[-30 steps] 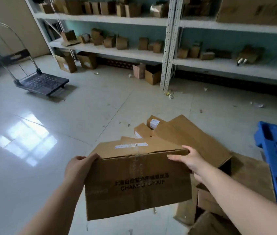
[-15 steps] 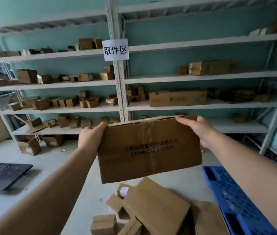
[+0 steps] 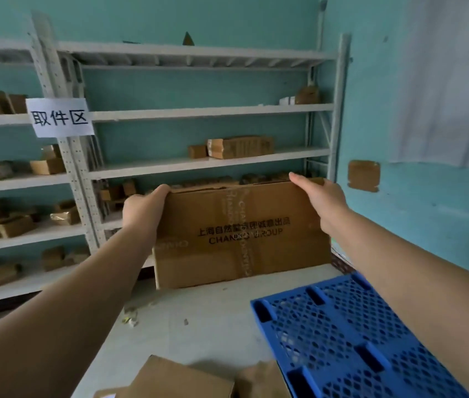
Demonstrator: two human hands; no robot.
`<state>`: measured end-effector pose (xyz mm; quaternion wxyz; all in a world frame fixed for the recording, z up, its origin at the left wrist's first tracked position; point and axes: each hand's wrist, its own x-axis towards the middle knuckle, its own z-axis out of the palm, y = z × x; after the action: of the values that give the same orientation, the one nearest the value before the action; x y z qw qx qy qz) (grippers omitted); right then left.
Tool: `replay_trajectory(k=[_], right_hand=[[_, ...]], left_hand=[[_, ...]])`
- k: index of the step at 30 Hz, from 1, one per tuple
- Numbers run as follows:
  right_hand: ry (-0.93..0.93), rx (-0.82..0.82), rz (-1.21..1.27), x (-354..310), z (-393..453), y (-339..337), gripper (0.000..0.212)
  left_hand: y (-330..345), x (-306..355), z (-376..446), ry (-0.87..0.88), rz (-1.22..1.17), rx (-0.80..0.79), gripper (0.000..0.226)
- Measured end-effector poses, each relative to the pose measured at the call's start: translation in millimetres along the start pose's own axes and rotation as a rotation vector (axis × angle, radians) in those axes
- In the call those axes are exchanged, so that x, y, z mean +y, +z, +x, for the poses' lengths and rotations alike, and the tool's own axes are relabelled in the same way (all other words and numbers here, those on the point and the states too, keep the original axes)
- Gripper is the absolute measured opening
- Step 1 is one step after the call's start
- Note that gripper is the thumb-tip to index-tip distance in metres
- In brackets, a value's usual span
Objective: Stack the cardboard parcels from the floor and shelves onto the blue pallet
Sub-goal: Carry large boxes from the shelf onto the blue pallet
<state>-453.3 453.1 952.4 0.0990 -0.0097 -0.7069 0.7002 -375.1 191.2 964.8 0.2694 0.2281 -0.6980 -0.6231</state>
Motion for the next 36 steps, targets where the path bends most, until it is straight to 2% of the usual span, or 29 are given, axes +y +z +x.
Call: replay_trajectory(k=[4,10,16,19,21,24,29,33,36], right_hand=[[0.016,0.154,-0.034,5.6,19.2,-37.9,0.069],[0.038,0.492,-0.095,25.9,30.7,-90.4,0.035],[0.061,0.838,-0.153,53.2,10.6,-132.2,0.036],[0.072,0.993,-0.199,67.8,-11.0,-160.6,0.048],[0.087,1.069,-0.213,81.8,-24.9,-183.8,0.043],[0.131,1.147,-0.243,110.8,-36.3,-221.1,0.044],[0.142,1.167,-0.297,168.2,-27.7,-277.5,0.047],[0.161,1.115,-0.208,233.4,-17.3,-303.2,0.053],[0.200,1.114,-0.109,291.5,-6.2,-314.1,0.055]], left_hand=[[62.6,-4.5,18.9,0.001,-0.037,-0.167,0.024],[162.7,-24.6,47.0,0.014,-0.078,-0.499,0.025],[259.8,-51.2,46.1,-0.002,-0.044,-0.777,0.023],[303.0,-65.1,22.9,-0.010,0.023,-0.890,0.024],[332.2,-75.1,1.6,-0.018,0.048,-0.963,0.027],[373.3,-96.0,-31.3,-0.014,0.089,-1.058,0.027],[438.4,-153.1,-67.9,-0.019,0.126,-1.077,0.022],[483.1,-209.8,-81.8,0.018,0.160,-1.078,0.013],[515.5,-253.5,-81.1,0.071,0.228,-1.114,0.020]])
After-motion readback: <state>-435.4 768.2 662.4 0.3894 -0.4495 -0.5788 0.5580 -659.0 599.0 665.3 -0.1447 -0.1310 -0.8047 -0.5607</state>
